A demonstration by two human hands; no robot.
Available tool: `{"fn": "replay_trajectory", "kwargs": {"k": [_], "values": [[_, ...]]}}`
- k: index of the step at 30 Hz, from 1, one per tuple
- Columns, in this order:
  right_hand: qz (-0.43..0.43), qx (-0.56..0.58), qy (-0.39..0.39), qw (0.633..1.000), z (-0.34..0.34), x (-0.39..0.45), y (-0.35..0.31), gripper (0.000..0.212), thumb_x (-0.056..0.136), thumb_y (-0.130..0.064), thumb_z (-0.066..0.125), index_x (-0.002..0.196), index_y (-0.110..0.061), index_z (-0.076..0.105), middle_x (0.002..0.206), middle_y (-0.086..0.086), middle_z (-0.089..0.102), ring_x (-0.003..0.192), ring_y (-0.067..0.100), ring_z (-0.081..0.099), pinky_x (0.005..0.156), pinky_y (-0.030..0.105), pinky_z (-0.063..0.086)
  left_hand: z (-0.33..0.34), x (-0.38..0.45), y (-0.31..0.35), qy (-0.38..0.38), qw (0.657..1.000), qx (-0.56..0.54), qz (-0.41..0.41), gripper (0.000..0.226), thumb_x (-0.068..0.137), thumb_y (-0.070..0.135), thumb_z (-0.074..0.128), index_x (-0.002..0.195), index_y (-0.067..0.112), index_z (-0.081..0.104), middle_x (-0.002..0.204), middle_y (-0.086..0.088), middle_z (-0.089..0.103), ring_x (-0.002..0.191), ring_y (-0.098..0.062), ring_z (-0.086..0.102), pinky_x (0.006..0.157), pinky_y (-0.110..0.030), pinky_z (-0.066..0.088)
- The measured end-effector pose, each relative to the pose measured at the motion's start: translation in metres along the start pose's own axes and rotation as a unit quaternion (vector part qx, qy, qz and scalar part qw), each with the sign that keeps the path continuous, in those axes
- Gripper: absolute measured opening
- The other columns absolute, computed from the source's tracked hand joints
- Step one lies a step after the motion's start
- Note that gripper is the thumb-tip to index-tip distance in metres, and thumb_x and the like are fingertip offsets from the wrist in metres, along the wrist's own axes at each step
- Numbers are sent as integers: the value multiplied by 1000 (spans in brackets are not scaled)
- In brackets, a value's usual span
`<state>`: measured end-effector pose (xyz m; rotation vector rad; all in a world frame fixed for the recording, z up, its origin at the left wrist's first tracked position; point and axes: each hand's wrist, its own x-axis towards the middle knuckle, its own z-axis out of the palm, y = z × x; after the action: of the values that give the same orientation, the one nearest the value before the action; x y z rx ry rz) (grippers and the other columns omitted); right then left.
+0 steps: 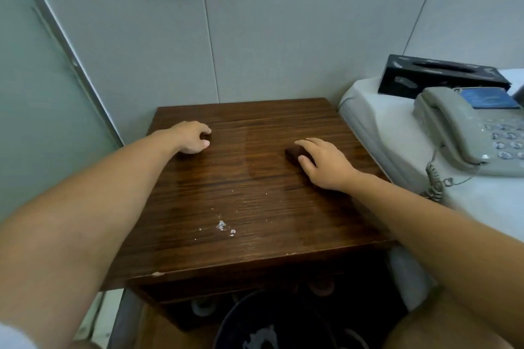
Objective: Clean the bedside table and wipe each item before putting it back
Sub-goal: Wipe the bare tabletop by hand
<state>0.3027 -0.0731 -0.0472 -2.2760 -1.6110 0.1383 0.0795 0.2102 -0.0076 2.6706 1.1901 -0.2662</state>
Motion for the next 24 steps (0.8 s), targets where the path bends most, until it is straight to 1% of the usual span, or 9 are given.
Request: {"fn": "replay_trajectory", "kwargs": {"k": [4,7,10,13,15,17,19,22,24], "values": [[-20,14,-27,999,10,62,-28,50,107,-39,47,154,-25,43,158,5,43,144,30,40,120,46,34,6,2,-4,7,1000,-5,-3,53,106,36,51,157,29,39,163,-2,40,148,-31,39,120,-50,35],[-77,41,-46,995,11,56,-44,46,107,-34,50,152,-27,47,156,2,47,145,24,40,122,43,30,9,4,-6,5,1000,-6,-4,54,106,37,50,158,30,37,164,-1,39,149,-30,38,121,-51,35],[-166,53,-77,982,11,0,-58,45,106,-35,51,150,-31,49,156,-1,47,149,15,34,125,35,23,12,6,-6,2,1000,-5,1,54,107,36,49,159,30,36,165,-1,38,150,-30,37,121,-49,34],[-270,56,-106,956,5,-79,-70,45,105,-37,50,150,-33,49,157,-4,43,151,10,28,124,29,21,13,8,-6,-1,1000,-1,10,54,108,35,48,160,28,35,166,-2,36,151,-30,35,123,-47,31],[-302,49,-133,943,1,-109,-66,45,107,-38,50,151,-34,46,158,-7,39,153,8,23,124,25,19,13,8,-6,1,1000,1,13,54,108,34,47,160,27,34,166,-2,34,151,-30,34,123,-47,30],[-308,45,-152,938,-5,-111,-62,46,107,-38,51,153,-34,44,160,-9,36,153,5,22,124,23,18,13,8,-5,4,1000,0,15,54,109,33,47,160,26,34,167,-3,33,152,-30,32,124,-47,29],[-303,34,-130,943,-4,-87,-53,48,106,-38,52,152,-31,46,160,-6,39,151,4,27,124,23,21,14,6,-4,9,1000,-4,15,54,110,32,46,161,27,33,168,-3,30,154,-30,29,125,-46,27],[-190,26,-46,980,5,-25,-29,49,105,-36,53,152,-25,48,157,3,46,150,14,34,124,39,28,15,2,-6,11,1000,-10,16,54,110,32,45,162,28,31,171,-1,25,157,-28,23,127,-45,22],[-110,29,-14,993,9,-1,-25,49,105,-37,52,153,-28,45,159,4,44,151,21,33,125,43,27,15,0,-7,12,1000,-4,21,54,111,34,42,163,27,28,172,-2,21,158,-27,19,128,-43,17]]}}
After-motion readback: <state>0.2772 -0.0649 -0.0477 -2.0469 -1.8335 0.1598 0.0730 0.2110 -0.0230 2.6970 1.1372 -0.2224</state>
